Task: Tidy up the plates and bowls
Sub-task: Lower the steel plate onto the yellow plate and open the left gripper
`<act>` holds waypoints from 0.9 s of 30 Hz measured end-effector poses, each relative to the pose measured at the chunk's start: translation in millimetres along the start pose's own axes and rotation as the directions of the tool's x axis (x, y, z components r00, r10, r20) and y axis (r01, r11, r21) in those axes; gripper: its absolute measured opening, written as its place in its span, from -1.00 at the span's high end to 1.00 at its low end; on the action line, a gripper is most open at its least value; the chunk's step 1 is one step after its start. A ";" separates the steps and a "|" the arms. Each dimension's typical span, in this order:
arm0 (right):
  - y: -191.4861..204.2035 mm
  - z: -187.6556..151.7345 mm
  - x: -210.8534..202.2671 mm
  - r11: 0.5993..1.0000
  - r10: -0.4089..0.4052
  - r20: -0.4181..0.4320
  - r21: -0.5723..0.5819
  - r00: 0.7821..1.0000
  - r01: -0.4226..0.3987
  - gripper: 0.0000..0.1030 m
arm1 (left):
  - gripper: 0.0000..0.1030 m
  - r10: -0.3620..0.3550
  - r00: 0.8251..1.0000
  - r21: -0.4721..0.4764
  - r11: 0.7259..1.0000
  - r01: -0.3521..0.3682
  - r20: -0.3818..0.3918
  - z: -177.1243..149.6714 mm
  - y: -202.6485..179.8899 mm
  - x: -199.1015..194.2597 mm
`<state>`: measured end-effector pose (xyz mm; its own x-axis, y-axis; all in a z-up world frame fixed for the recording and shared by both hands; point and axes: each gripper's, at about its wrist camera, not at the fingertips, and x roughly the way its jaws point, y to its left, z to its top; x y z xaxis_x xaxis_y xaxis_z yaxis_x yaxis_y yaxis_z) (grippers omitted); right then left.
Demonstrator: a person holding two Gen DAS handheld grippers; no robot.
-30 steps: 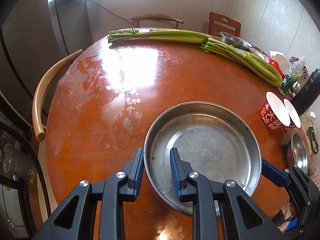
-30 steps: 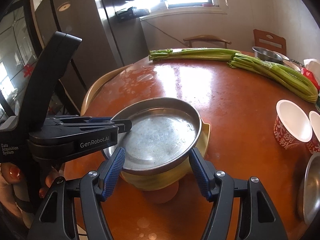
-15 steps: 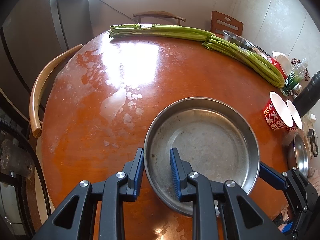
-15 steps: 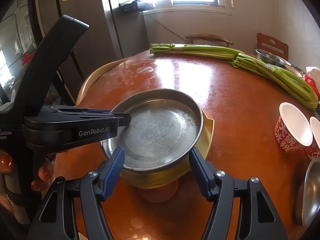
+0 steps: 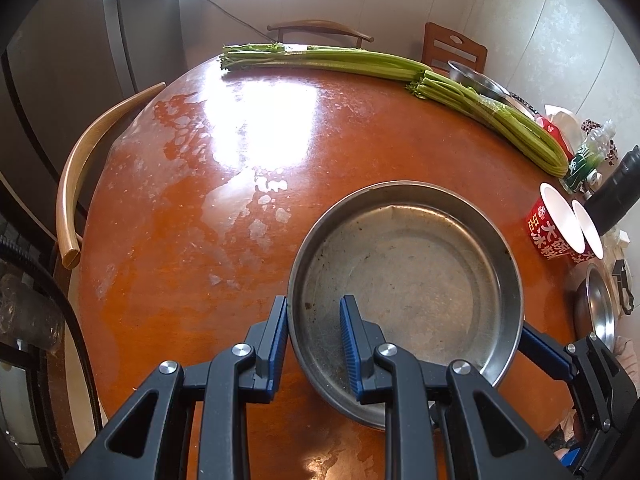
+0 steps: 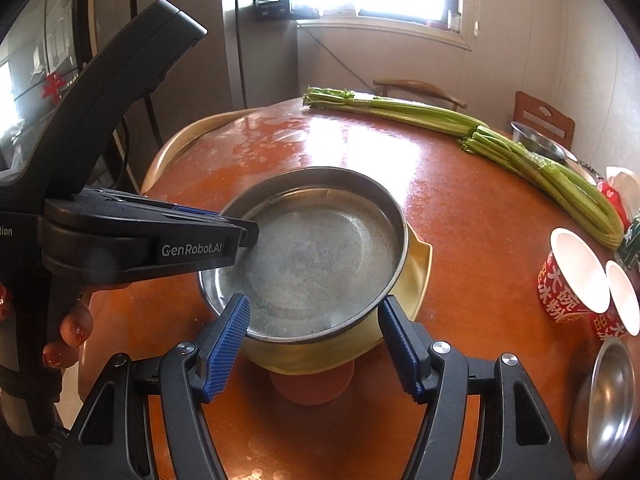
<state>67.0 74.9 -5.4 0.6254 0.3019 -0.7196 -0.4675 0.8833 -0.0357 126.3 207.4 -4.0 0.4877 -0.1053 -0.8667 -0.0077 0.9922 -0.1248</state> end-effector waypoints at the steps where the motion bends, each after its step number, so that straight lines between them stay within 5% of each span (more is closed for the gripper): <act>1: 0.0 -0.2 -0.1 1.000 0.001 0.000 -0.003 1.000 -0.001 -0.34 | 0.51 -0.003 1.000 -0.001 1.000 0.003 0.001 -0.3 0.7 -0.6; 27: -28.9 4.9 -3.5 0.986 0.119 -0.006 0.117 0.993 -0.118 -0.34 | 0.49 -0.028 1.000 -0.028 0.999 0.028 -0.012 -1.2 1.9 2.5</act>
<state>81.4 50.1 1.5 0.5616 0.4027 -0.7228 -0.4615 0.8775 0.1303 126.4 208.9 -7.0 0.4775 -0.1339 -0.8684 -0.0183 0.9866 -0.1622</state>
